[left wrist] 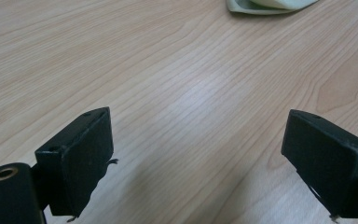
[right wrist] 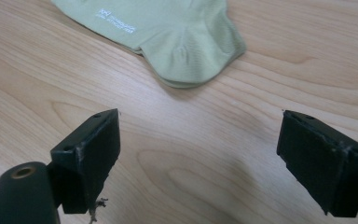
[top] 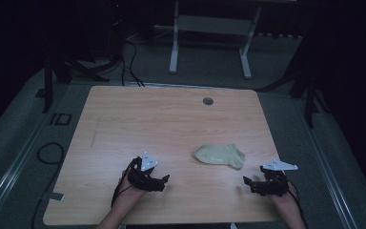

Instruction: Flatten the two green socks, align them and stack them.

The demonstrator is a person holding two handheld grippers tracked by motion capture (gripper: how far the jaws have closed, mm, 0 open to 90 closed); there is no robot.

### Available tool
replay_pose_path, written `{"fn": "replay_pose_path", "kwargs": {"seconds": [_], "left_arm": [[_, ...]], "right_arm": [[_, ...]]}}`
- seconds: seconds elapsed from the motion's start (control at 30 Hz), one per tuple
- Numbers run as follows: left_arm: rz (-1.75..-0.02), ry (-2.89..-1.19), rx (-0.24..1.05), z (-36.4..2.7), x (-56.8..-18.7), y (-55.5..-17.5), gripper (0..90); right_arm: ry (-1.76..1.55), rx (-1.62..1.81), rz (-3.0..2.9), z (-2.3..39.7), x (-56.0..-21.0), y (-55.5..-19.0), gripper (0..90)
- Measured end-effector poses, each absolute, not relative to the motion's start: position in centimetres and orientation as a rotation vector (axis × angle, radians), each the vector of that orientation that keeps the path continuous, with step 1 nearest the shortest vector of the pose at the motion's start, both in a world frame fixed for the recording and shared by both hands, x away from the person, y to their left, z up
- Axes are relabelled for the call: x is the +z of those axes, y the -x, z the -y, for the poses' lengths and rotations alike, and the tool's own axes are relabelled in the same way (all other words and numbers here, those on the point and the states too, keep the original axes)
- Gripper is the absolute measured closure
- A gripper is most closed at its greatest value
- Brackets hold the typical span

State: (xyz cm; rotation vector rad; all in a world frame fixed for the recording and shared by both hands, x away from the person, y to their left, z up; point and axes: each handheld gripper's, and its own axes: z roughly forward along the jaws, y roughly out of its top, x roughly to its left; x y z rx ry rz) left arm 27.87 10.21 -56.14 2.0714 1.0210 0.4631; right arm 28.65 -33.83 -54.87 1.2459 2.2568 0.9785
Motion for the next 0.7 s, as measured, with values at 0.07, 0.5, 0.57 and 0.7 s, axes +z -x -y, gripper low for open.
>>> {"fn": "replay_pose_path", "kwargs": {"seconds": [0.07,0.5,0.57,0.7], "left_arm": [[-1.027,-2.066,0.471,-10.7,-56.3,-27.5,8.9],[-1.088,-2.045,0.528,-14.7,-56.9,-25.8,8.9],[-1.096,-2.040,0.536,-15.3,-57.0,-25.5,8.9],[-1.113,-2.029,0.537,-16.1,-57.1,-25.1,8.9]], "right_arm": [[-1.248,0.982,-2.240,34.1,-55.0,-28.3,13.1],[-1.283,0.979,-2.153,35.5,-55.6,-27.2,13.3],[-1.285,0.977,-2.151,35.6,-55.7,-27.2,13.3],[-1.282,0.988,-2.142,35.6,-55.6,-27.2,13.3]]}}
